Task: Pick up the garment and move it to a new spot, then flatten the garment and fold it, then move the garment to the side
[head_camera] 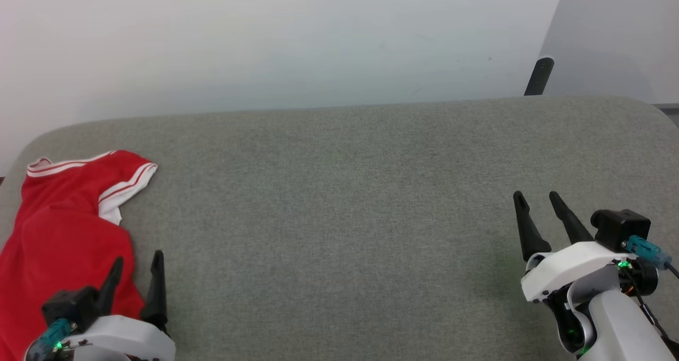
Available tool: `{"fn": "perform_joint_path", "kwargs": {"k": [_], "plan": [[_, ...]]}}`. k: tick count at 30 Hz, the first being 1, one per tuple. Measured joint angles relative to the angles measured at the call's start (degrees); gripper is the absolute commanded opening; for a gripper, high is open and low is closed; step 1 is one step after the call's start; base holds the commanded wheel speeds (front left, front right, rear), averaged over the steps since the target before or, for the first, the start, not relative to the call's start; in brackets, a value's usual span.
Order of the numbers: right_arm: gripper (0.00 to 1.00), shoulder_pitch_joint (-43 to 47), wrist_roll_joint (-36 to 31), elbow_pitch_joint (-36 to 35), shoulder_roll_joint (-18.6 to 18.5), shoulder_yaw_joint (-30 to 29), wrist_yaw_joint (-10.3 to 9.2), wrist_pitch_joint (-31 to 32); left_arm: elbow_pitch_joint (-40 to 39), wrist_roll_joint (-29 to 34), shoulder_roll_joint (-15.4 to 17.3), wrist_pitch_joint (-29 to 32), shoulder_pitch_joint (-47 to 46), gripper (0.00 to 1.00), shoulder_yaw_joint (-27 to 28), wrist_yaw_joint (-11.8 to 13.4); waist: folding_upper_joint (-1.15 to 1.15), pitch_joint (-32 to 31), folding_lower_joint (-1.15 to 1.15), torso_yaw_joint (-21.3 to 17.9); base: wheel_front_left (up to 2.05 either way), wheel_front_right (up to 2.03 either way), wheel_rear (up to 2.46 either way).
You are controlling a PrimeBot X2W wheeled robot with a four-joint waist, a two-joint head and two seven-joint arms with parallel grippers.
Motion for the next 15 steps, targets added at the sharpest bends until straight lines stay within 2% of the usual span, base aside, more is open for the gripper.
{"fn": "perform_joint_path", "kwargs": {"k": [15], "plan": [[1.00,-1.1,-3.8,0.2,-0.5,-0.1,0.05,-1.7,-0.5,3.6,0.6,-1.7,-0.9,1.00,0.4,-0.6,0.00,0.4,0.00,-0.4,0.00,0.00,0.00]]}}
